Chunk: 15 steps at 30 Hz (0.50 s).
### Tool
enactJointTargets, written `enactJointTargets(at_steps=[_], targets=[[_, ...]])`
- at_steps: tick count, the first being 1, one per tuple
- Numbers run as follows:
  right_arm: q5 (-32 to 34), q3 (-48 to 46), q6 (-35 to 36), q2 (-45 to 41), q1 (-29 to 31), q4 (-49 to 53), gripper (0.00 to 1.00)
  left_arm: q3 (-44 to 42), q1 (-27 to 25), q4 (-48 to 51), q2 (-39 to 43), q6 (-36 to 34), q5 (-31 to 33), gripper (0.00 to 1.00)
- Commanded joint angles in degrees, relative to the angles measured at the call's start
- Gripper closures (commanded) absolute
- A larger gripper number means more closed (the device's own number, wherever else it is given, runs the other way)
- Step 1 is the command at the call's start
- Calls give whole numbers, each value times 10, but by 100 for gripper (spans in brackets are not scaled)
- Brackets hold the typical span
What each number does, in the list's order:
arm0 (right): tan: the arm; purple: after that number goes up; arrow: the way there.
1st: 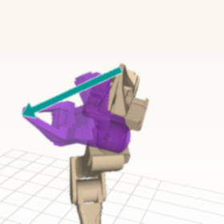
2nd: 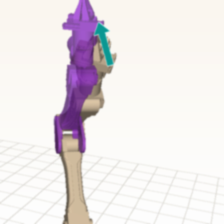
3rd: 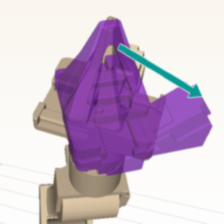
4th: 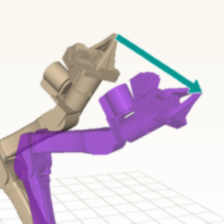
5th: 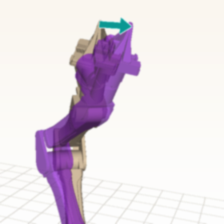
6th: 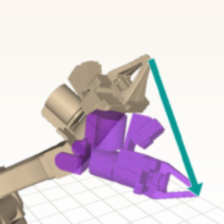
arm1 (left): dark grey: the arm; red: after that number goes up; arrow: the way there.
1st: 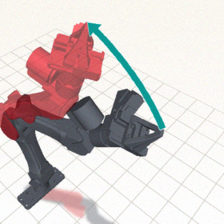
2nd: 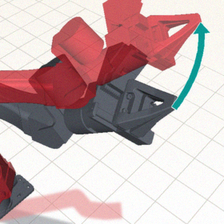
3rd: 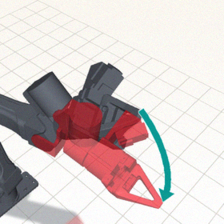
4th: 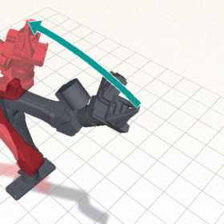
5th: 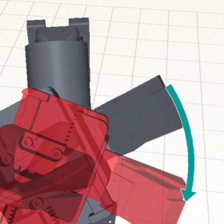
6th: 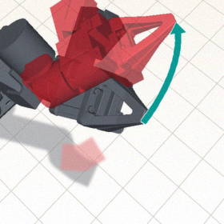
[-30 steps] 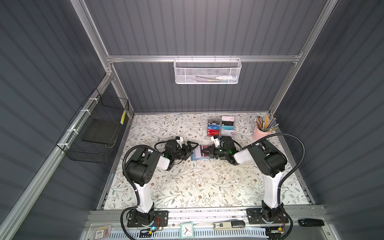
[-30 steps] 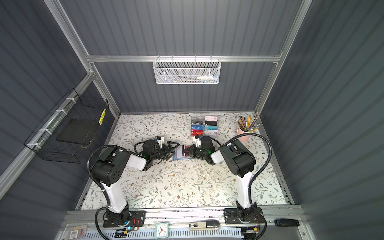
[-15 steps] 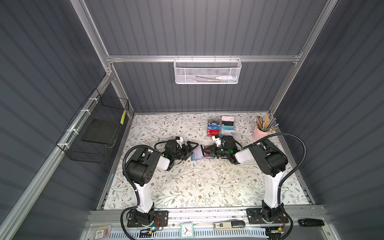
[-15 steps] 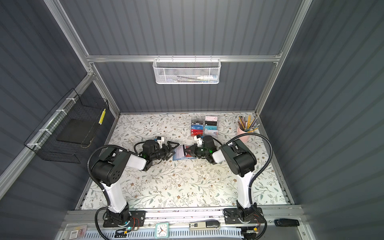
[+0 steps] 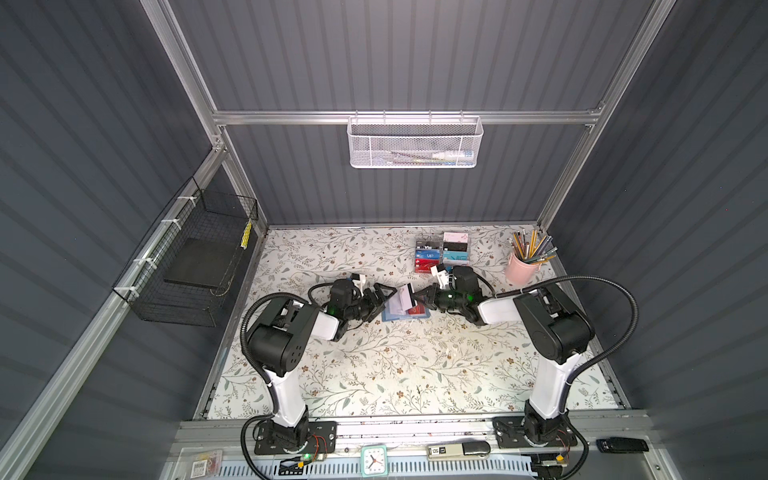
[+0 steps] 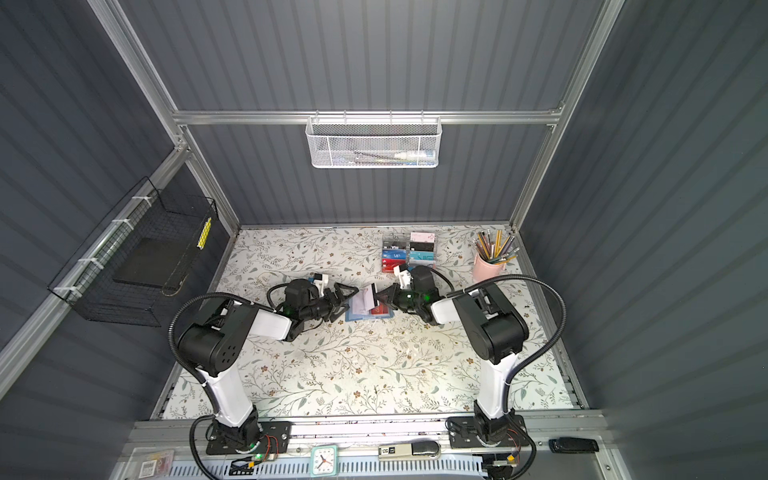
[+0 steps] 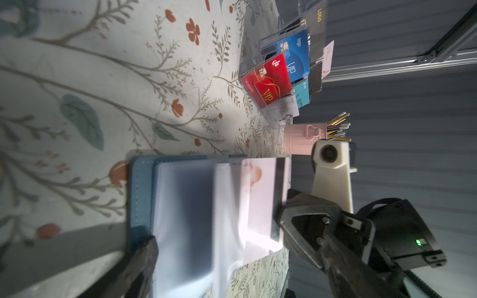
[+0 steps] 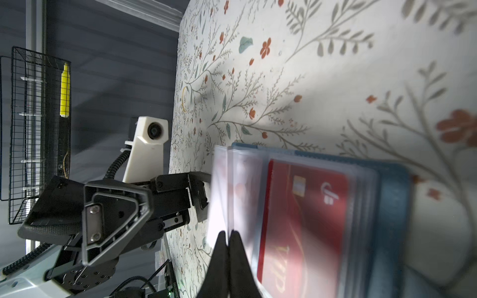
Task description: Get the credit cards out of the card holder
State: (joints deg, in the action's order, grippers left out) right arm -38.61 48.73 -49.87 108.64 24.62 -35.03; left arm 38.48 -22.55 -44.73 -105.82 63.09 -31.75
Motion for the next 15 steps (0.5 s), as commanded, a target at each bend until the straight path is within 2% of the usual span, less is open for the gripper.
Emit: enactJointTargets(at_steps=[1,8,15], targets=[[33,-7,48,-34,-4,43,100,-5,0,128,5,-29,18,0],[37,-16,49,-54,-10,45,100,12,0,196,56,-57,35,0],[22,-34,41,-76,-12,6,100,18,-19,179,97,-53,34,0]])
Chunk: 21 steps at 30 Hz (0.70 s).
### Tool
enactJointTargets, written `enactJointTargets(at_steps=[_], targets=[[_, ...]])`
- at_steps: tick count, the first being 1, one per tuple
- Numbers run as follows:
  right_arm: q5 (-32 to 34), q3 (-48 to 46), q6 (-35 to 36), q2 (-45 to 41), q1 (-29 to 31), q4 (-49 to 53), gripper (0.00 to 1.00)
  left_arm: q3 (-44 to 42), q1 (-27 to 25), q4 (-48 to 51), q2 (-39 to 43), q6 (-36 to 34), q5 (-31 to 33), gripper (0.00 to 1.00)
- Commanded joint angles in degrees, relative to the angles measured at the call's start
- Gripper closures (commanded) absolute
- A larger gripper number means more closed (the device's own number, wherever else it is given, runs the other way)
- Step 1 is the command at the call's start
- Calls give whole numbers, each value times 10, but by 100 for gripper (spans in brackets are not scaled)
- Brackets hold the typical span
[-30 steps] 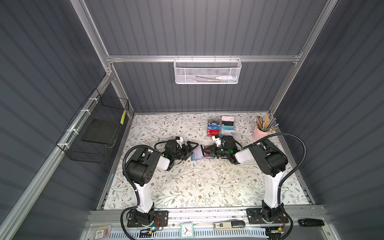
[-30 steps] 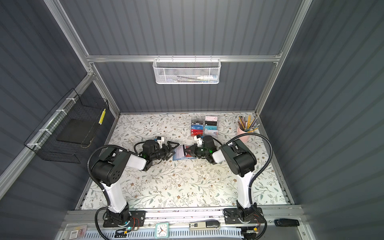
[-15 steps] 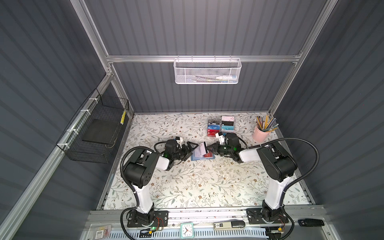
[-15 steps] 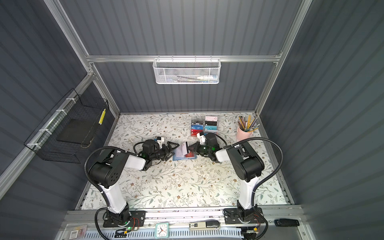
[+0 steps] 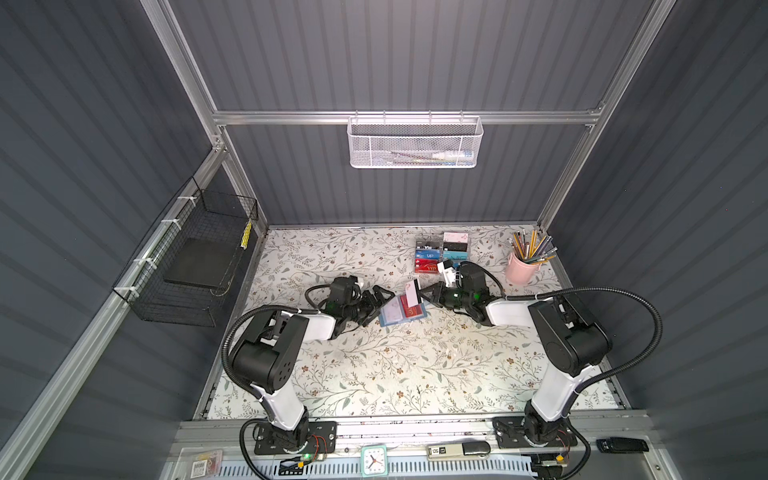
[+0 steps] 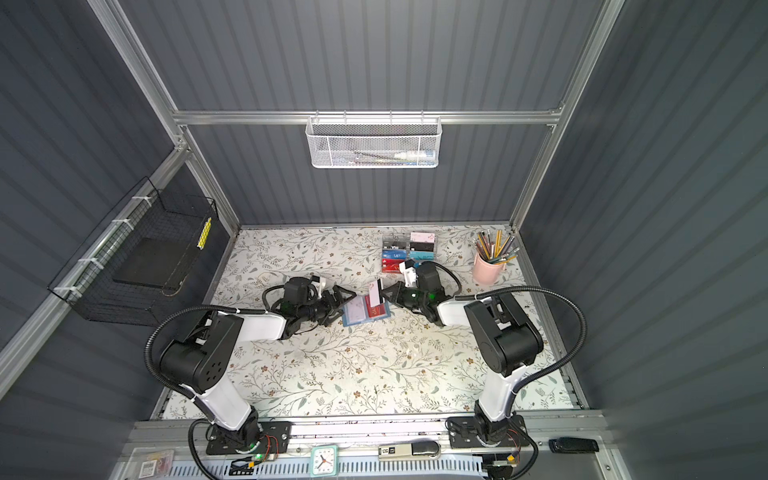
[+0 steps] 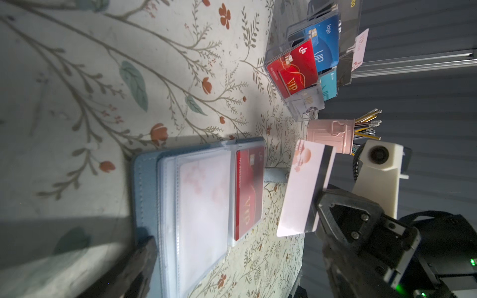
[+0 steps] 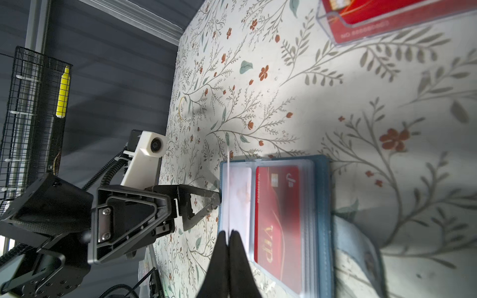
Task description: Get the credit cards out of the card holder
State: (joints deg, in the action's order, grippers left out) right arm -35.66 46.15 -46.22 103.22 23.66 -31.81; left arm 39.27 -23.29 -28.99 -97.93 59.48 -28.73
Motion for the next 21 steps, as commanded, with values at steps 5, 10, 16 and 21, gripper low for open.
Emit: enactJointTargets(at_steps=[5,10,16,21], targets=[[-46,-41,-29,-36,-2,-138,100,20,-35,-13,27,3,-4,0],[-57,-51,-39,-46,-2,-169,100,22,-50,-66,24,27,2,0],[-70,-48,-49,-34,-2,-183,100,23,-54,-141,10,49,-3,4],[-83,-47,-60,-27,-2,-204,100,30,-55,-184,-11,60,-15,11]])
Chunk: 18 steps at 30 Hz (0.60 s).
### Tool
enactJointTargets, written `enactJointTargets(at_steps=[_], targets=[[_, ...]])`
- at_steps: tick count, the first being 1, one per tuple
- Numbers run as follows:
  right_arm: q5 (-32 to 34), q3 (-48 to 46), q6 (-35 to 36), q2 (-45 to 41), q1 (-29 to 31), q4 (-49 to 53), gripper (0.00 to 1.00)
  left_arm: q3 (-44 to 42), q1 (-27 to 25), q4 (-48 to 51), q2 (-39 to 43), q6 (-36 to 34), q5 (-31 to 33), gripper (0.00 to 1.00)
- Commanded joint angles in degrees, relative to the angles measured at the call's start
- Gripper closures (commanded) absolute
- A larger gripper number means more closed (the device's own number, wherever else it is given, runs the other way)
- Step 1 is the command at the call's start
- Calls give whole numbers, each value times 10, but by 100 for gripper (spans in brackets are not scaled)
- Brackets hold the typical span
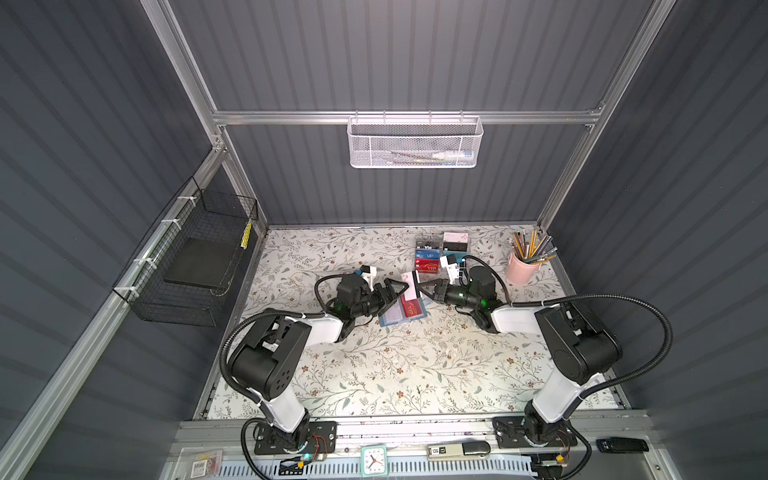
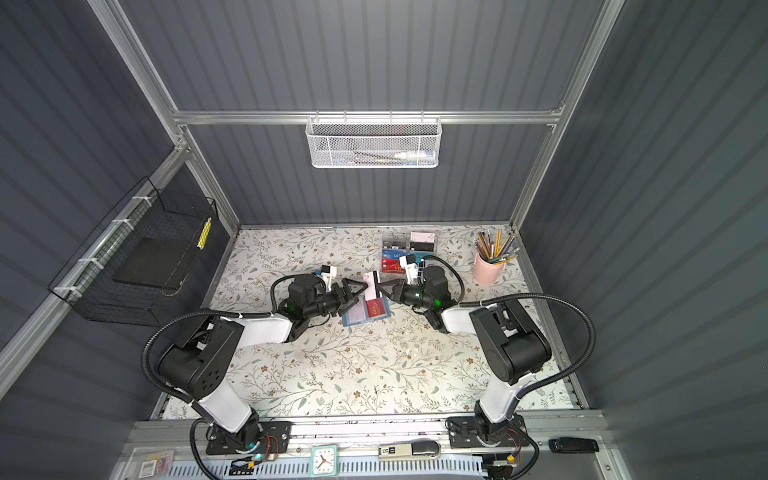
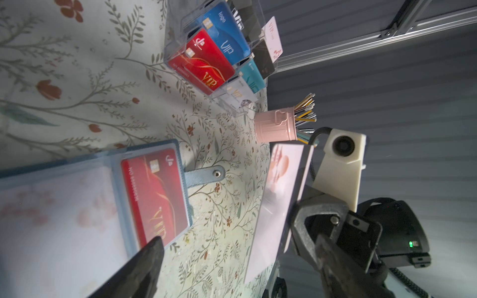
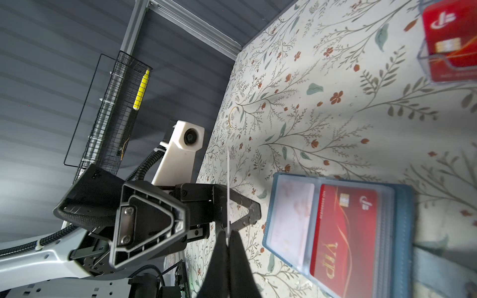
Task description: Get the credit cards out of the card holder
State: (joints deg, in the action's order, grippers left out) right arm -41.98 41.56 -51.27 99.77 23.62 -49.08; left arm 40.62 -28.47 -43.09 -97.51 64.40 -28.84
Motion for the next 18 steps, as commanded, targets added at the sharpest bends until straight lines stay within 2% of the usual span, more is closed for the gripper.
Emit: enactJointTargets(at_steps=[1,4,9,14,18], targets=[[-24,-2,-13,10,-1,-37,100,19,-3,-45,-17,11,-14,12],[-35,1,-28,22,-2,-57,100,20,-4,-62,-22,11,-16,16],[-43,7,-39,37,-1,-70,100,22,-8,-85,-23,11,-20,30],[-47,7,-42,40,-1,-73,100,31,-16,-82,-24,3,-23,35],[-49,8,-44,43,-1,-74,100,35,-18,-81,-27,3,-23,45]])
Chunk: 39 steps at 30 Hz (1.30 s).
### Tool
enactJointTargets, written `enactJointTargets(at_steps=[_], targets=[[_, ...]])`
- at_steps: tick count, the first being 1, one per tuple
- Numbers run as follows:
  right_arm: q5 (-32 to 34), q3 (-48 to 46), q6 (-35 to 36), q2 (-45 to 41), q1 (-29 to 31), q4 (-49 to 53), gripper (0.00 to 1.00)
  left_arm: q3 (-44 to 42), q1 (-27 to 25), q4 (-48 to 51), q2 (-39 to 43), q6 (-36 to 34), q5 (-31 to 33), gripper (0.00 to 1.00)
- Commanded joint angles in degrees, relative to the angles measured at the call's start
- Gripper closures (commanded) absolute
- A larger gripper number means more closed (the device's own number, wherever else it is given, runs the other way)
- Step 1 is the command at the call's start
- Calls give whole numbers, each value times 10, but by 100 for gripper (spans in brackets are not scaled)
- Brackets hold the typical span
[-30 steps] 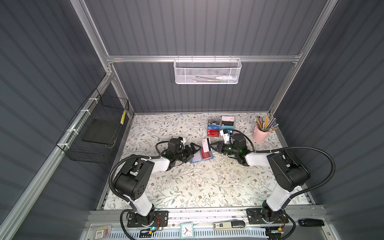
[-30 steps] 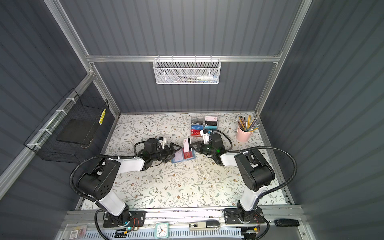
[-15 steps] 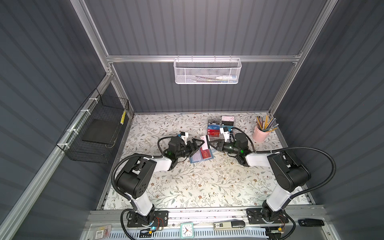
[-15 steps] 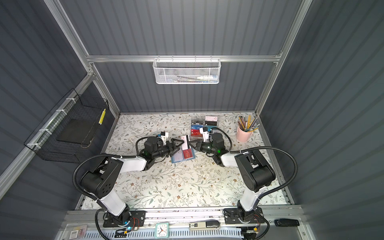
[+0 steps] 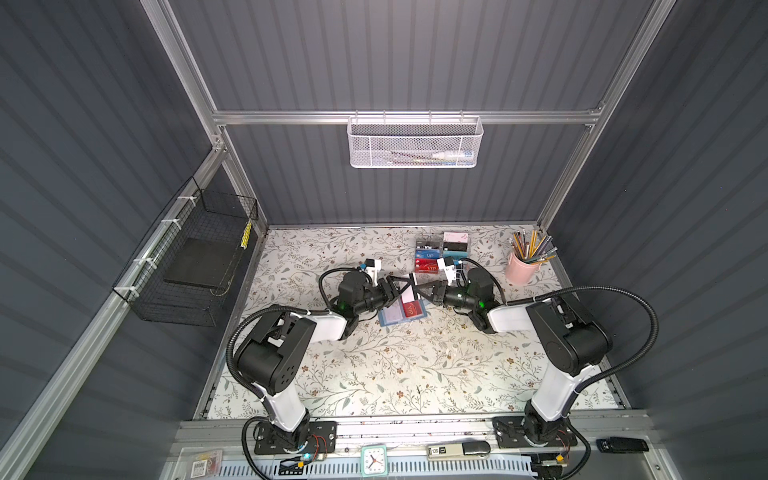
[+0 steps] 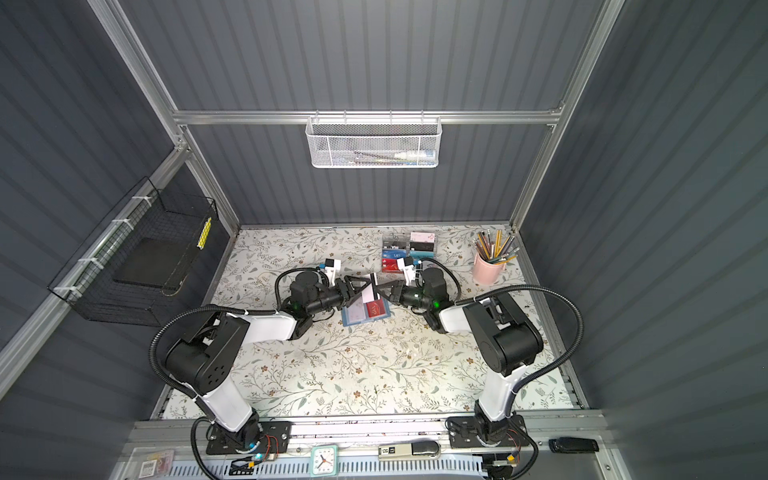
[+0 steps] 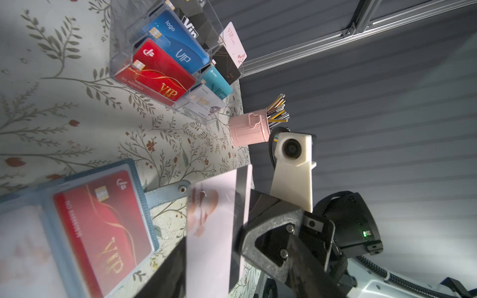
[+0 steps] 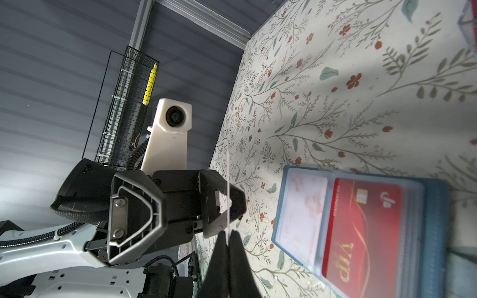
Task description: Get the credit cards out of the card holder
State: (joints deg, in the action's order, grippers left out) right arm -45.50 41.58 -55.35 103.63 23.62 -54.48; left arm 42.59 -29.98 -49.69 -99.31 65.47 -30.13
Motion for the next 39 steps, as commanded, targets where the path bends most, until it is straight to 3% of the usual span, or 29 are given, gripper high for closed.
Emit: enactJointTargets(at_steps=[1,6,11,19,24,32,39], targets=[[-14,9,-3,5,-1,-22,100,15,-3,-14,-8,-9,-10,48],[-17,12,-11,13,-1,-27,100,17,-4,6,2,-21,-6,66],[-21,14,-12,16,-1,-27,100,20,-7,15,5,-28,-2,77],[-18,17,-11,18,-3,-16,88,21,-8,19,5,-27,2,94],[-8,12,-5,8,-7,-1,79,23,-8,23,3,-27,5,99],[34,-14,7,-37,-26,30,52,30,-8,86,10,-32,38,100],[100,-55,-31,-102,-36,55,33,50,-7,57,28,0,92,100]])
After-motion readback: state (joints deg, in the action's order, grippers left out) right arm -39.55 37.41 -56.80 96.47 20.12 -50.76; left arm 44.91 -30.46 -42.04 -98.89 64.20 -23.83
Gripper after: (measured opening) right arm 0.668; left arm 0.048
